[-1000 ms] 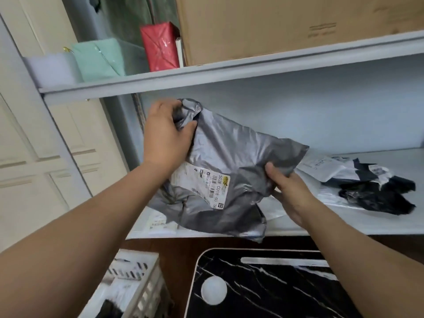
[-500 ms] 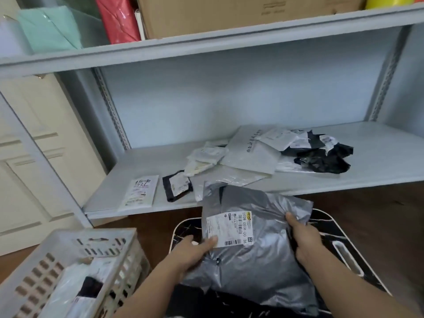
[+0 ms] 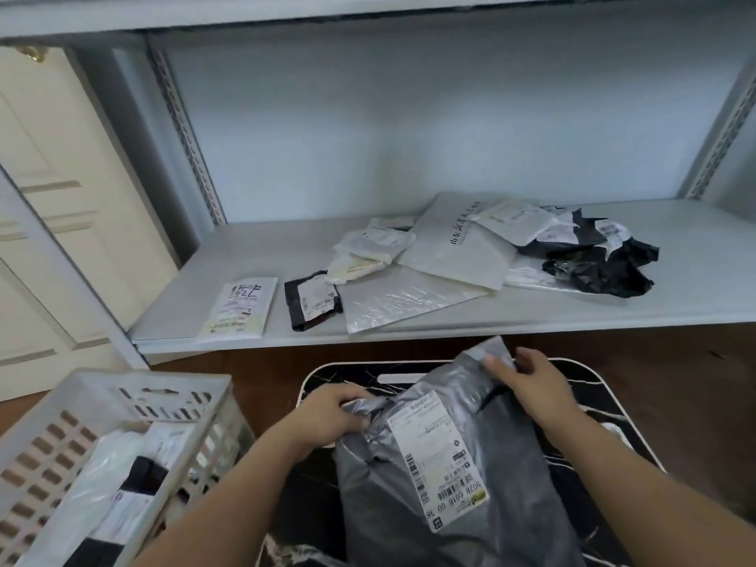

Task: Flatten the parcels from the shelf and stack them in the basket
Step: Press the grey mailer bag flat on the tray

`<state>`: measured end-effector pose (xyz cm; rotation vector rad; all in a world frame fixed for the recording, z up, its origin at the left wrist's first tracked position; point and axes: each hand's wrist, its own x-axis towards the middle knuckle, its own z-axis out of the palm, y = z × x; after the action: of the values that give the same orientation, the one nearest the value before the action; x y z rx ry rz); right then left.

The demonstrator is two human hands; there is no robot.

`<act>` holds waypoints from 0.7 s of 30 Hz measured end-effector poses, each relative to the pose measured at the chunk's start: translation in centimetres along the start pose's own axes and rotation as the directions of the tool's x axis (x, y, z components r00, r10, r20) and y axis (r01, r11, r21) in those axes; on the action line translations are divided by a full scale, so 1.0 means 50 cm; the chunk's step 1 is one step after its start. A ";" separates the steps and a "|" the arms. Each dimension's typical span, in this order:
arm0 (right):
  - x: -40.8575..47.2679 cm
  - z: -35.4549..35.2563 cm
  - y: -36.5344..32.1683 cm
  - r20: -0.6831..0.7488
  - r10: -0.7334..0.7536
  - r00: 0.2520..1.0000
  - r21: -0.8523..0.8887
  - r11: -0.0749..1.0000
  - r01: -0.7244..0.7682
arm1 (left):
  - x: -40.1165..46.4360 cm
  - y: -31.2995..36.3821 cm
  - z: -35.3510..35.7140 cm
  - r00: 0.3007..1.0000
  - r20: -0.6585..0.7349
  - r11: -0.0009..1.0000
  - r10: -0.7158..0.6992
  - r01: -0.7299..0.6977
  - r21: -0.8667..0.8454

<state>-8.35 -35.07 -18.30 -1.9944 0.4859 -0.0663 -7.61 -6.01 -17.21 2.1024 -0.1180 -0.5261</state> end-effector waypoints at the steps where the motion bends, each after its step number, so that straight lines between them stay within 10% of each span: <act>1: 0.006 0.011 -0.016 0.051 0.011 0.999 0.071 0.997 -0.015 | 0.003 0.016 -0.008 1.000 0.024 0.995 0.013 -0.011 -0.097; 10: 0.013 0.014 -0.078 0.075 0.084 0.994 0.596 0.795 -0.112 | 0.003 0.006 -0.028 0.944 -0.074 0.647 -0.321 0.162 -0.745; 17: -0.009 -0.031 -0.080 -0.132 0.180 0.975 0.635 0.771 -0.057 | 0.005 0.003 -0.021 0.714 -0.634 0.913 -0.299 0.020 -0.408; 21: -0.021 -0.039 -0.080 -0.203 0.196 0.959 0.596 0.802 -0.038 | -0.008 0.025 -0.023 0.707 -0.647 0.905 -0.285 -0.023 -0.424</act>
<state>-8.58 -34.82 -13.76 -1.3395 0.6630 -0.3603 -7.36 -5.72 -15.51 1.7631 0.5525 0.1974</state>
